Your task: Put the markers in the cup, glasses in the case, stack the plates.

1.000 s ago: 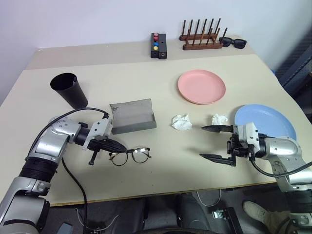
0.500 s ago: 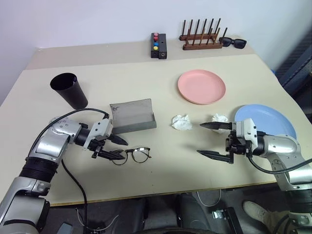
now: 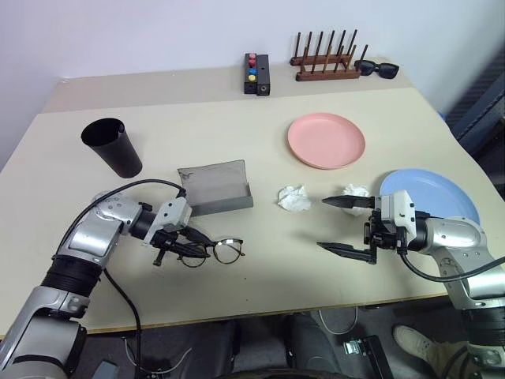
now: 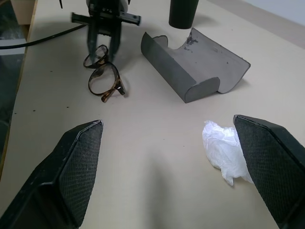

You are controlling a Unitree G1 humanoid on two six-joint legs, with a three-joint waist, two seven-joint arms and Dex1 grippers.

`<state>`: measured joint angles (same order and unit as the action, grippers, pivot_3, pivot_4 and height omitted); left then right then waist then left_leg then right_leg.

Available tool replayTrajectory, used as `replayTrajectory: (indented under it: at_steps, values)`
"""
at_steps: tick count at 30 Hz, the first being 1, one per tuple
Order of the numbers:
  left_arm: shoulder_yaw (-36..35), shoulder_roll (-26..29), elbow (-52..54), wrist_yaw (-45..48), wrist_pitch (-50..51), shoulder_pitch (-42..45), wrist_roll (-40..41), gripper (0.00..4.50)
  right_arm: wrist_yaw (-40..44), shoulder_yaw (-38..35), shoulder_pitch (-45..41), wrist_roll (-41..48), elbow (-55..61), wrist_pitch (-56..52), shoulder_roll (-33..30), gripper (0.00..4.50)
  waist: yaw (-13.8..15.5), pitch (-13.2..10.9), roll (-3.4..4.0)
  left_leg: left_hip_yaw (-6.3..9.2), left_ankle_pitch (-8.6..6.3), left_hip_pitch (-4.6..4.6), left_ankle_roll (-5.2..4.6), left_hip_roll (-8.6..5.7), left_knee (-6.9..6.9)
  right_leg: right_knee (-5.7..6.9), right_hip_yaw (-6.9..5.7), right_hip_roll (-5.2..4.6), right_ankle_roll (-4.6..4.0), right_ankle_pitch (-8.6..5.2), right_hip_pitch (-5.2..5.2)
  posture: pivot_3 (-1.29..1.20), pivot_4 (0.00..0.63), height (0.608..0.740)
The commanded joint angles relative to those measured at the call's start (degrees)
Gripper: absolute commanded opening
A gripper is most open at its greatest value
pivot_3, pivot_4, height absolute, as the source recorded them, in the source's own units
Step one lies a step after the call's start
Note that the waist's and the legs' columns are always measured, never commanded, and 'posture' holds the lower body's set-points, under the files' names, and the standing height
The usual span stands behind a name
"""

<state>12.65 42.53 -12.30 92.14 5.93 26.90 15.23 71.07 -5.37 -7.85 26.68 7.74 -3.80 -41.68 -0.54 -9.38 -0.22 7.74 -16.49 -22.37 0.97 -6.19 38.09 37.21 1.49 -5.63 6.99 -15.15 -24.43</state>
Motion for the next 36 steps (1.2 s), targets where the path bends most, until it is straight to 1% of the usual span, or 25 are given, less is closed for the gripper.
replayTrajectory:
  at_steps: [1, 5, 10, 17, 22, 26, 31, 36]
  values:
    - [0.2, 0.1, 0.1, -0.6, -0.1, -0.3, -0.9, 0.03, -0.4, -0.8, -0.6, 0.9, 2.3, 0.0, -0.5, 4.50, 0.2, 0.0, 0.06, 0.00, 0.00, 0.03, 0.00, -0.01, 0.00, 0.00, 0.00, -0.02, 0.00, 0.00, 0.04, 0.00, 0.150, 0.740]
    - [0.0, 0.4, -0.5, -0.5, -1.1, -0.7, -0.9, 0.03, -0.7, -0.8, -0.6, 0.9, 2.7, -0.4, -0.5, 4.50, 0.2, 0.0, 0.06, 0.01, -0.13, 0.06, -0.23, 0.00, 0.01, 0.02, -0.01, 0.00, 0.00, 0.00, 0.07, 0.00, 0.150, 0.740]
    - [-0.5, 0.2, -1.1, -1.0, -1.4, -0.8, -0.5, 0.03, -1.0, -0.8, -0.7, 0.9, 3.0, -0.7, -0.5, 4.50, 0.2, 0.0, 0.06, 0.01, -0.10, 0.06, -0.17, 0.00, 0.01, 0.02, -0.01, 0.00, 0.00, 0.00, 0.07, 0.00, 0.150, 0.740]
    - [-4.1, 0.5, -2.7, -1.9, 3.2, 3.5, 3.2, 0.03, -0.9, -0.3, -1.2, 0.3, 1.7, 0.0, 0.0, 4.50, 0.2, 0.0, 0.05, 0.03, -0.11, 0.06, -0.20, 0.00, 0.01, 0.02, -0.02, 0.01, 0.00, 0.00, 0.07, 0.00, 0.150, 0.740]
    - [-6.6, 0.3, -4.8, -2.8, 4.9, 9.7, 4.3, 0.03, -0.4, 0.0, -2.0, 0.1, 0.2, 0.7, 0.3, 4.50, 0.1, 0.0, -0.02, 0.02, 0.00, 0.05, -0.01, 0.00, 0.02, 0.00, -0.02, 0.01, 0.00, 0.00, 0.06, 0.00, 0.150, 0.740]
    - [-8.5, -1.6, -11.4, -6.4, 4.9, 18.7, 3.5, 0.03, -0.1, 0.3, -2.4, -0.1, -0.6, 1.3, 0.7, 4.50, 0.1, 0.0, -0.02, 0.03, 0.00, 0.03, 0.00, -0.01, 0.04, 0.01, -0.05, 0.02, 0.00, 0.00, 0.06, 0.00, 0.150, 0.740]
    - [-6.9, -2.2, -18.2, -6.8, 2.0, 24.8, -0.2, 0.03, -0.5, 0.9, -3.3, -0.3, -1.0, 1.4, 1.3, 4.50, -0.3, 0.0, -0.02, 0.01, 0.00, 0.03, 0.00, -0.01, 0.01, 0.00, -0.05, 0.02, 0.01, 0.00, 0.02, 0.00, 0.150, 0.740]
    - [-5.0, -3.2, -25.2, -5.1, -3.4, 26.9, -3.8, 0.03, -1.3, 1.6, -4.0, -0.5, -0.6, 0.9, 1.7, 4.50, -0.3, 0.0, -0.03, 0.00, 0.00, 0.03, 0.00, -0.01, 0.00, 0.01, -0.05, 0.04, 0.01, 0.00, 0.00, 0.00, 0.150, 0.740]
